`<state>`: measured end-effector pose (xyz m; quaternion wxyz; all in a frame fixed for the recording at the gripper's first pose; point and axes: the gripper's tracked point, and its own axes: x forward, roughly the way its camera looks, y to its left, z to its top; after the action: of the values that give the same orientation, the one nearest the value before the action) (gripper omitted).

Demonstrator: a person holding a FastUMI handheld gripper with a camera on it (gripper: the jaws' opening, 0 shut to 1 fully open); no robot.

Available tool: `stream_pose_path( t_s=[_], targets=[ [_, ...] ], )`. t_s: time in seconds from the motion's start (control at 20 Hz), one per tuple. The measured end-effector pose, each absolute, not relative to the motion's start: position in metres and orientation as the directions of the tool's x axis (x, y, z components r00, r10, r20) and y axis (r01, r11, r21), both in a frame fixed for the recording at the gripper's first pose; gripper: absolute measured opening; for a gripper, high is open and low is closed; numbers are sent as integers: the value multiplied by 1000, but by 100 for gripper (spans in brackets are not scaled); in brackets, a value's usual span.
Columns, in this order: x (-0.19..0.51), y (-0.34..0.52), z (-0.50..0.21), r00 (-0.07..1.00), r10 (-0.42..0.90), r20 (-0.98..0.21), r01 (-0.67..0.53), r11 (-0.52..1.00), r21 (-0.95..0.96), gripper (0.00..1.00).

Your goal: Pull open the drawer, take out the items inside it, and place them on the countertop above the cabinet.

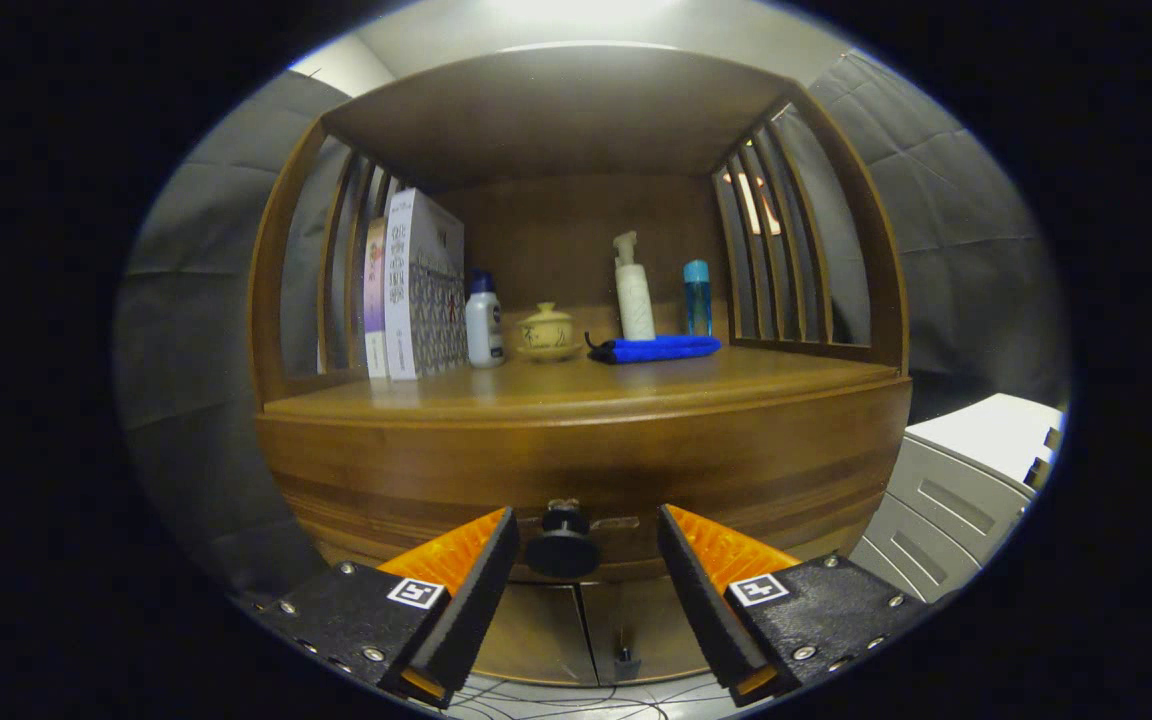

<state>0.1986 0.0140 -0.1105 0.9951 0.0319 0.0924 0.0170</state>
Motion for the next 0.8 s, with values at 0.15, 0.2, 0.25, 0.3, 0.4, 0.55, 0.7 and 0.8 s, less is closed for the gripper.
stream_pose_path(
  t_s=[0.15,0.2,0.25,0.3,0.4,0.55,0.7,0.8],
  targets=[
    [203,19,-116,982,54,-182,-43,997,65,80],
    [203,22,-116,982,65,-178,-53,996,72,75],
    [204,25,-119,981,77,-177,-64,995,78,69],
    [204,28,-121,979,88,-185,-74,994,81,63],
    [206,26,-124,978,81,-194,-68,995,70,50],
    [209,27,-126,975,75,-208,-60,995,77,48],
    [208,27,-127,971,61,-231,-51,997,52,42],
    [203,27,-128,969,50,-243,-43,998,35,41]
  ],
)
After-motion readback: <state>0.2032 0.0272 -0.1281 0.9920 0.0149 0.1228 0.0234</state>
